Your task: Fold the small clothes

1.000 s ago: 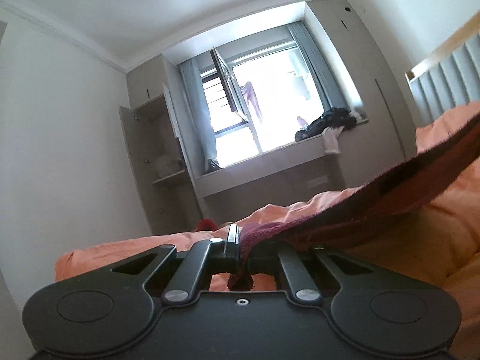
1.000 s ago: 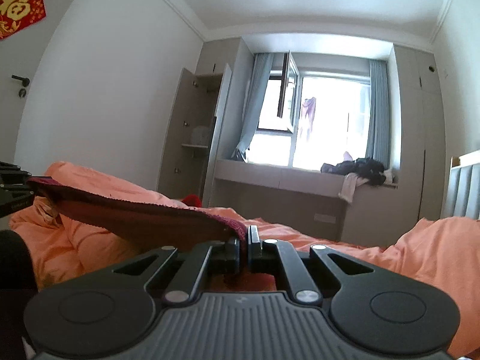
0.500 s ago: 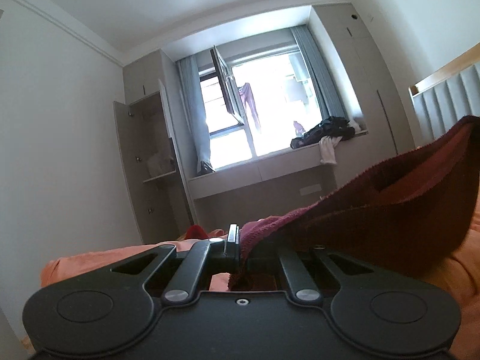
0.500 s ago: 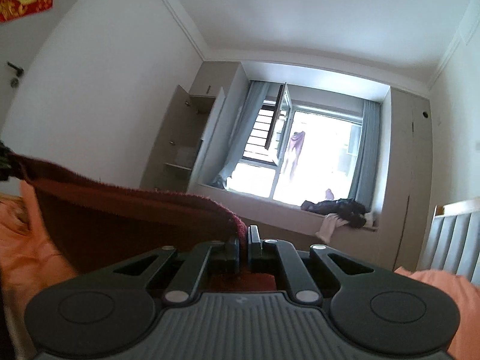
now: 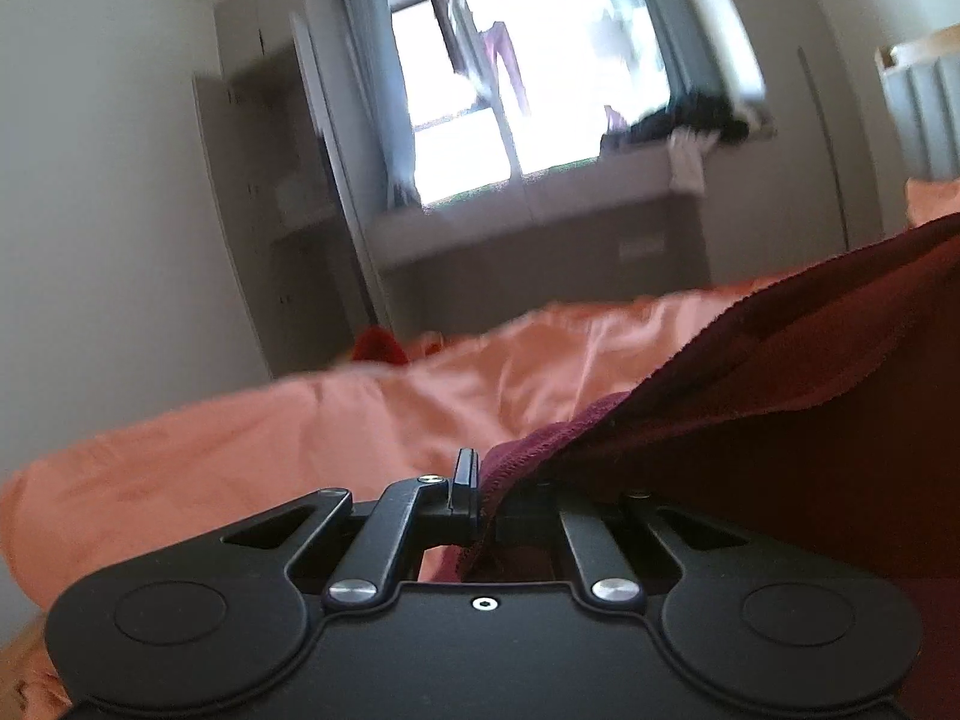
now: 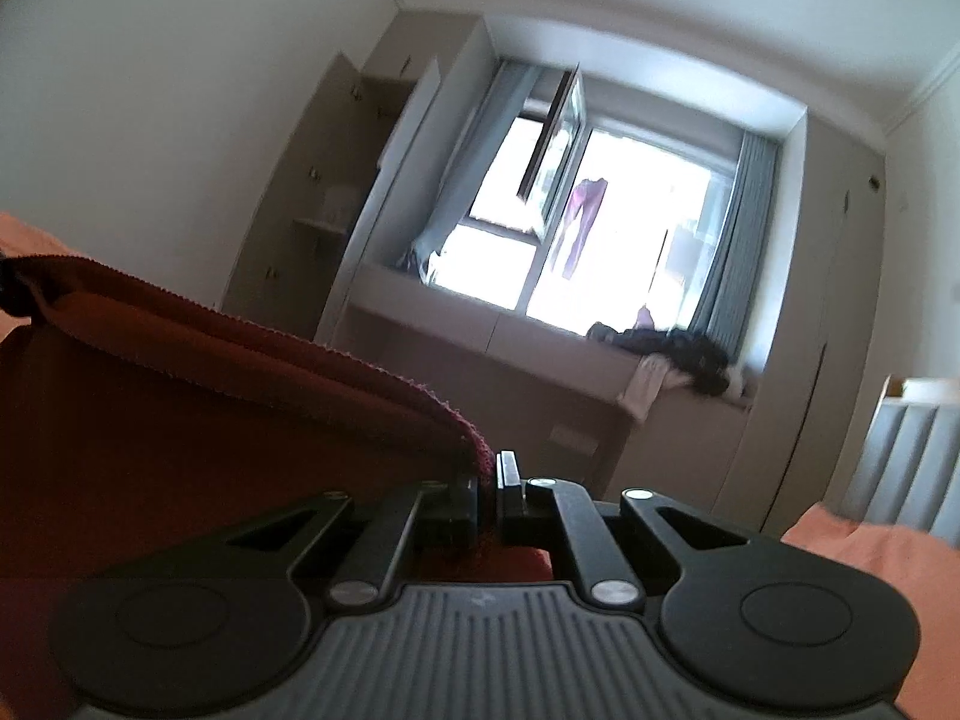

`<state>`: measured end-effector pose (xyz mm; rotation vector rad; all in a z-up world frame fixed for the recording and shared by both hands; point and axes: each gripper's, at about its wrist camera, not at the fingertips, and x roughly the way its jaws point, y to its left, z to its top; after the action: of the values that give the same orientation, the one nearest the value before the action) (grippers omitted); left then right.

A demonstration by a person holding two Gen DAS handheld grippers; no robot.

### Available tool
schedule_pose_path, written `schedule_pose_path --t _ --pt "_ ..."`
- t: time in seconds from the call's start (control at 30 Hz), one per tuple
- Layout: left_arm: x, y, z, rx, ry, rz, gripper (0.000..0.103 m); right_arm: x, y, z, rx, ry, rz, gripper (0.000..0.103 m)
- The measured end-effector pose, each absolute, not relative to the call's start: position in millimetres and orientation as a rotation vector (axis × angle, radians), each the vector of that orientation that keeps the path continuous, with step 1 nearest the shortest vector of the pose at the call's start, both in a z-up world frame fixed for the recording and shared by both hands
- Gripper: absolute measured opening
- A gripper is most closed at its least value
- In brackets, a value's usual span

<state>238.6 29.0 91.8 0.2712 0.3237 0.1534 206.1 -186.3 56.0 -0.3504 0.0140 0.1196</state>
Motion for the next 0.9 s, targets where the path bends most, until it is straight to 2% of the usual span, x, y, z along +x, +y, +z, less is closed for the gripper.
schedule_pose_path --t 0.2,0.3,0.33,0.37,0.43,0.5,0.57,0.7,0.73,0.77,0.9 --pt "308.2 47.6 59.5 0.246 0.455 0.150 0.007 281.5 -181.2 21.0 -0.364 0.133 0.128 0.006" --pt "329.0 59.7 46.3 0.191 0.523 0.129 0.013 307.8 -182.0 3.6 -0.338 0.210 0.148 0.006" --pt "333.8 63.2 41.1 0.169 0.551 0.122 0.017 313.7 -183.4 -0.1 -0.327 0.234 0.152 0.009" --pt "337.6 67.6 34.8 0.143 0.578 0.117 0.024 320.3 -184.3 -5.6 -0.315 0.270 0.159 0.019" --pt "339.8 76.0 27.7 0.101 0.604 0.122 0.034 327.4 -186.5 -12.4 -0.291 0.315 0.172 0.030" --pt "339.2 83.2 24.6 0.045 0.609 0.105 0.040 330.9 -194.8 -13.0 -0.266 0.334 0.182 0.045" --pt "330.7 93.2 23.3 -0.023 0.602 0.079 0.048 332.4 -202.7 -11.5 -0.239 0.343 0.184 0.068" --pt "318.9 116.5 23.4 -0.158 0.587 0.033 0.049 336.8 -222.9 -0.5 -0.181 0.350 0.194 0.089" --pt "316.0 119.4 23.1 -0.170 0.583 0.031 0.049 336.1 -227.8 3.5 -0.176 0.346 0.181 0.099" --pt "313.7 121.5 22.9 -0.173 0.577 0.029 0.049 335.7 -231.9 4.1 -0.178 0.335 0.143 0.103" --pt "310.8 114.8 22.4 -0.090 0.572 0.051 0.049 334.9 -253.5 7.1 -0.171 0.341 0.021 0.103"
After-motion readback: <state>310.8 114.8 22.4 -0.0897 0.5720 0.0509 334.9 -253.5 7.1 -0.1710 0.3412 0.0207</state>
